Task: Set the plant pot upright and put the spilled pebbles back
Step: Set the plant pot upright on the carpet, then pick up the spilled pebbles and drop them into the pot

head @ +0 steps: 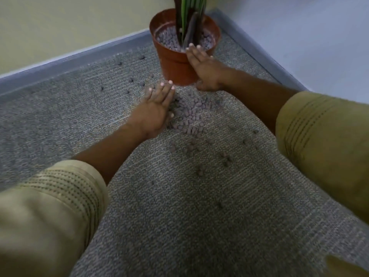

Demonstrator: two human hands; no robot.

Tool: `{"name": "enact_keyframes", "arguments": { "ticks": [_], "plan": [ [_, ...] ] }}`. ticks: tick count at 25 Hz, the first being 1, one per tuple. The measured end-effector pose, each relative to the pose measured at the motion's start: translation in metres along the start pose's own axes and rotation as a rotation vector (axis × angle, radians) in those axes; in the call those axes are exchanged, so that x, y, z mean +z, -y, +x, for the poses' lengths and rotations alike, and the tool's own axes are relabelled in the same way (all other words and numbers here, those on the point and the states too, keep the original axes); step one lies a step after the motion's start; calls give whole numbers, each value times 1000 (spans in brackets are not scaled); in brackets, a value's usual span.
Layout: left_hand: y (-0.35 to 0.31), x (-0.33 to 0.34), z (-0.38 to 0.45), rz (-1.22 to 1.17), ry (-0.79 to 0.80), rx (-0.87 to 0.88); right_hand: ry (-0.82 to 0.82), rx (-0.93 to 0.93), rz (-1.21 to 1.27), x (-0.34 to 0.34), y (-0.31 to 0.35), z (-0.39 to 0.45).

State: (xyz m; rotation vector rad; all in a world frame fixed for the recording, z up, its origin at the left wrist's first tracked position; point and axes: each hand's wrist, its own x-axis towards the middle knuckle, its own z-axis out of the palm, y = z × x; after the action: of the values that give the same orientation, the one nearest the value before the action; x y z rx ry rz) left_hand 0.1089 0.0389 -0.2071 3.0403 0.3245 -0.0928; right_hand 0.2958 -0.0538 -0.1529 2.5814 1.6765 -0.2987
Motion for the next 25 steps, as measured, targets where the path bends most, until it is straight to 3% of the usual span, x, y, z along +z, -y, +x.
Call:
{"name": "enact_keyframes", "arguments": {
  "ticks": [3,7,10,12,14,16,21,25],
  "plan": [
    [-11,12,-29,-46,50,-73,-94,-21,134,29,15,-43],
    [-13,20,-44,21,73,-4,19,-53,134,67,24,-84],
    [-10,10,-26,-3,5,26,-172,-53,106,53,21,-69],
    [-3,-3,-7,20,-113,80,-329,-55,27,38,18,-50],
    [11,-20,16,86,-245,126,-379,-1,-45,21,14,-28],
    [25,-39,35,88,-292,124,-313,74,-93,7,10,-12],
    [48,-71,59,46,-149,45,-6,112,-180,-9,4,-9],
    [52,-68,79,43,-100,1,-51,126,-142,7,5,-5]
  ]
}}
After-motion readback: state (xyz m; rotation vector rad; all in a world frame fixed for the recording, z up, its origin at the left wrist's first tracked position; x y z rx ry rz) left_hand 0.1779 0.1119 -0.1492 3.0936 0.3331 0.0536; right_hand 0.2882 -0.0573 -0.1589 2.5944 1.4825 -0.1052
